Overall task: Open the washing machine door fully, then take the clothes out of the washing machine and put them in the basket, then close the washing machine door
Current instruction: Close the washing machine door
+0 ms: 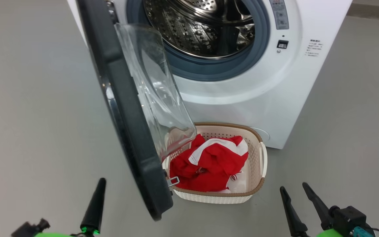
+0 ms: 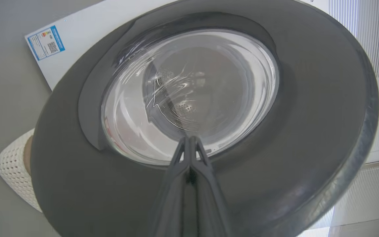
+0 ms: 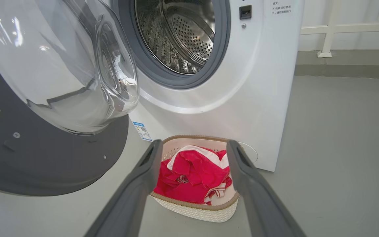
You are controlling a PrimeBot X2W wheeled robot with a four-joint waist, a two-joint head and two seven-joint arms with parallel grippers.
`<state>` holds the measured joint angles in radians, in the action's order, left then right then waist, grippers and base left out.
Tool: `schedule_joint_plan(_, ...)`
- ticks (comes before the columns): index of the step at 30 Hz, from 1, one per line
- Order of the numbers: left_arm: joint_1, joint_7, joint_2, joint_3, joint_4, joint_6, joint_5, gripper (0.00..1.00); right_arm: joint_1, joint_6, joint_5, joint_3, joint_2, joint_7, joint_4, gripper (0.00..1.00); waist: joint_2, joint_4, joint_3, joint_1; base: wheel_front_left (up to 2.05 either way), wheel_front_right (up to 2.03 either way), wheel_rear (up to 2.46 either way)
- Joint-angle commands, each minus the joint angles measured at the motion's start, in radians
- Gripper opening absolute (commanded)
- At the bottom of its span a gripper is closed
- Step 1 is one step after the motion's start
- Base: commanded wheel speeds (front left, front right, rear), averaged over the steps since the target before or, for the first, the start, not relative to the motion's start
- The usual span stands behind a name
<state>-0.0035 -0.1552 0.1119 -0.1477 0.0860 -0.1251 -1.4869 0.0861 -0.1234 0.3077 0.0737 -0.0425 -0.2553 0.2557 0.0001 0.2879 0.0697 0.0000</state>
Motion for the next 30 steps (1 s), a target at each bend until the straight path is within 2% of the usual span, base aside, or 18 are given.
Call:
schedule_joint_plan(1, -0.034, 0.031, 0.027, 0.030, -0.033, -0.006, -0.038, 0.00, -0.044, -0.007, 0.005, 0.021, -0.008, -0.006, -0.023, 1.00, -0.0001, -0.010, 0.006, 0.0000, 0.00, 0.00, 0.00)
schedule_joint_plan(3, -0.029, 0.172, 0.056, 0.048, -0.064, -0.006, -0.169, 0.00, -0.048, -0.007, 0.005, 0.020, -0.008, -0.006, -0.024, 1.00, -0.0001, -0.024, 0.011, 0.0000, 0.00, 0.00, 0.00)
schedule_joint_plan(4, -0.025, 0.222, 0.062, 0.055, -0.069, -0.006, -0.195, 0.00, -0.048, -0.007, 0.005, 0.019, -0.008, -0.006, -0.024, 1.00, -0.0001, -0.028, 0.011, 0.0000, 0.00, 0.00, 0.00)
schedule_joint_plan(12, -0.022, 0.478, 0.062, 0.100, -0.076, -0.006, -0.209, 0.00, -0.058, -0.007, 0.007, 0.016, -0.008, -0.006, -0.025, 1.00, -0.0001, -0.062, 0.027, 0.0000, 0.00, 0.00, 0.00)
schedule_joint_plan(21, -0.062, 0.564, 0.020, 0.123, -0.070, -0.006, -0.136, 0.00, -0.078, -0.007, 0.015, 0.017, -0.008, -0.006, -0.028, 1.00, -0.0001, -0.115, 0.051, 0.0000, 0.00, 0.00, 0.00)
schedule_joint_plan(30, -0.130, 0.553, -0.004, 0.085, -0.043, -0.006, -0.057, 0.00, -0.094, -0.007, 0.027, 0.022, -0.008, -0.006, -0.032, 1.00, -0.0001, -0.195, 0.072, 0.0000, 0.00, 0.00, 0.00)
